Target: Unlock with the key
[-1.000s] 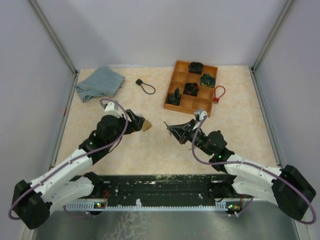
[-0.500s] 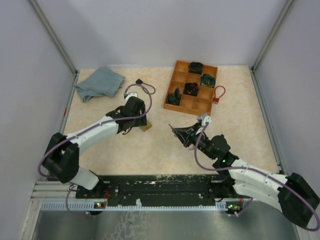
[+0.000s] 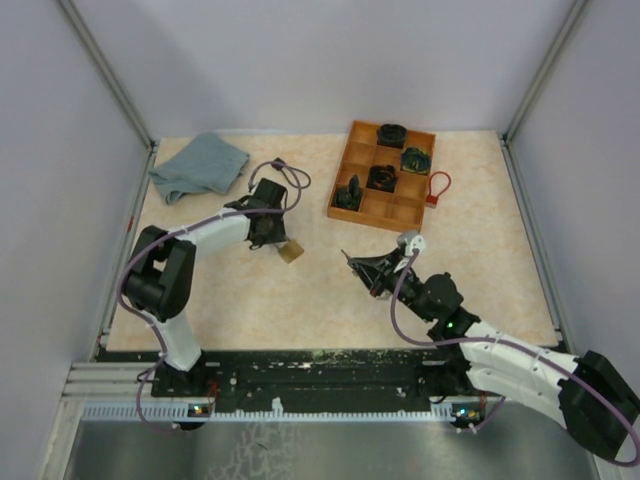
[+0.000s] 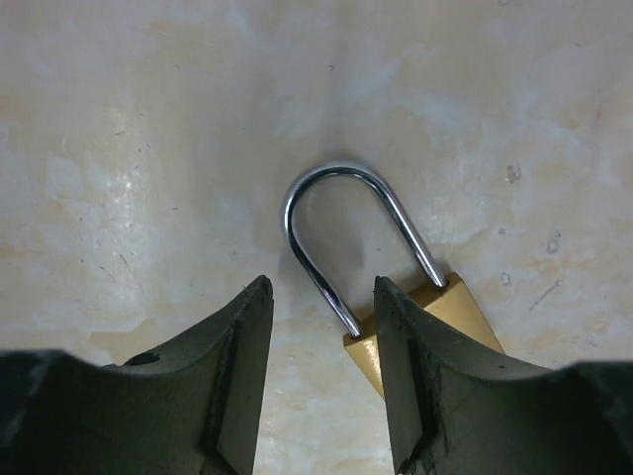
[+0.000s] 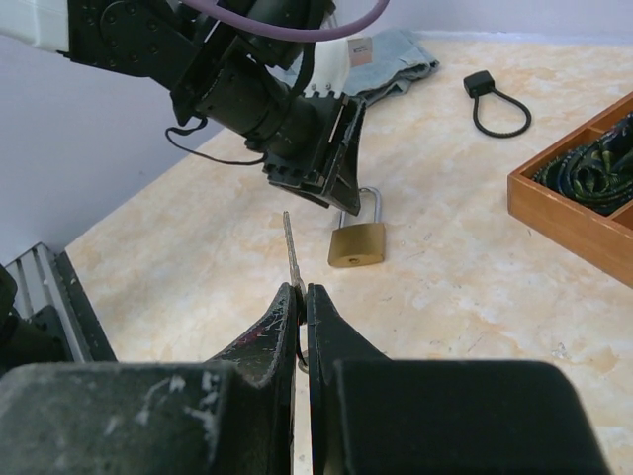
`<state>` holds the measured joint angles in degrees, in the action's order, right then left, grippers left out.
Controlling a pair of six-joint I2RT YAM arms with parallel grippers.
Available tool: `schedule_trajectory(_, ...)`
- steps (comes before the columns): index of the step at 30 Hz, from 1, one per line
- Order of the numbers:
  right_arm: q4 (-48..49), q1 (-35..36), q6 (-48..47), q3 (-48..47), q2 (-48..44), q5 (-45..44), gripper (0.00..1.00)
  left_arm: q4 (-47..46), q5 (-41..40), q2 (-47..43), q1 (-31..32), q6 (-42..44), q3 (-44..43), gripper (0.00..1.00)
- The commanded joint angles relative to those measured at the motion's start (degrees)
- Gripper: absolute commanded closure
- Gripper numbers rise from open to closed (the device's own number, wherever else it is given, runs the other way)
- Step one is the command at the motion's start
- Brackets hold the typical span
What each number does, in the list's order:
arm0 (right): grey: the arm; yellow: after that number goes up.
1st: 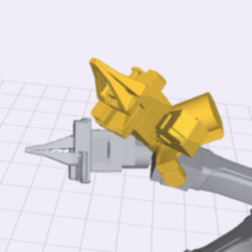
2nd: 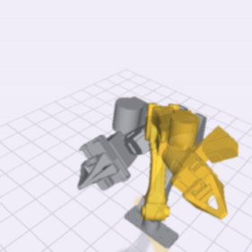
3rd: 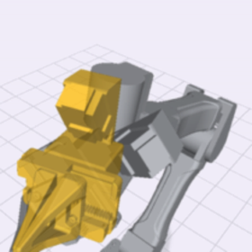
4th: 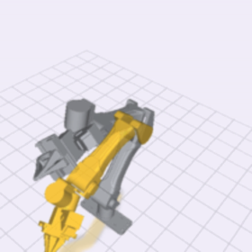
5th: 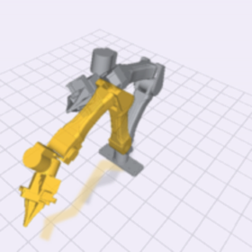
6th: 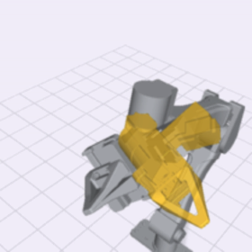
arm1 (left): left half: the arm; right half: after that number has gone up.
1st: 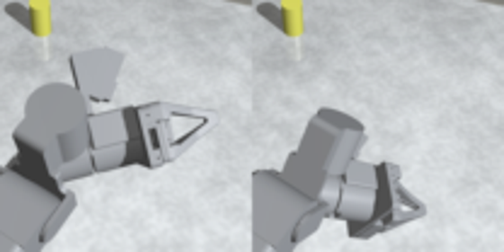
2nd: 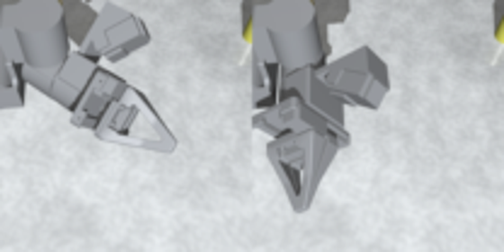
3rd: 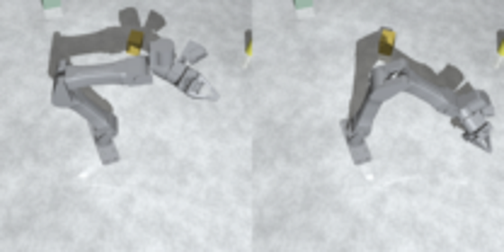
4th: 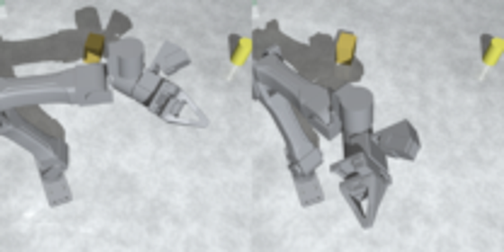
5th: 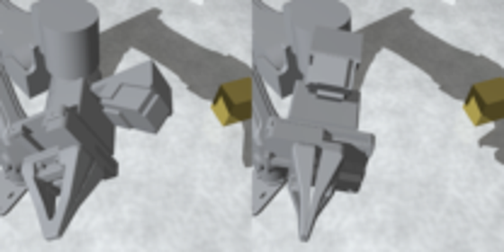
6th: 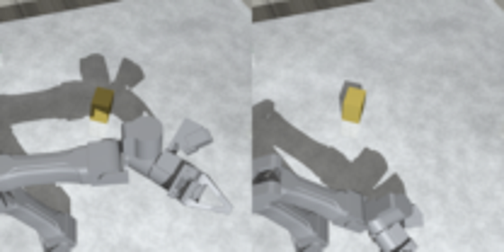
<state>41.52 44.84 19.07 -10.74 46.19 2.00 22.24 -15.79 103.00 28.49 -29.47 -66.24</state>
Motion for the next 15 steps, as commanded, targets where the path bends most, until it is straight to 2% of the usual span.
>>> schedule_trajectory(1,2.89,-0.32,-0.79,0.3,-0.49,0.01,1.0,1.32,1.6,1.22,-0.89,1.14,-1.46,0.49)
schedule_trajectory(6,3.28,-0.34,-0.81,0.37,-0.39,-0.06,1.0,2.17,2.35,3.68,-0.89,2.53,-2.43,0.55)
schedule_trajectory(11,2.76,-0.43,-0.7,0.33,-1.28,0.19,1.0,3.21,5.31,5.28,-0.89,3.5,-2.94,0.67)
schedule_trajectory(15,2.22,-0.45,-0.7,0.35,-2.13,0.3,1.0,4.46,6.52,3.78,-0.53,7.49,-2.51,0.77)
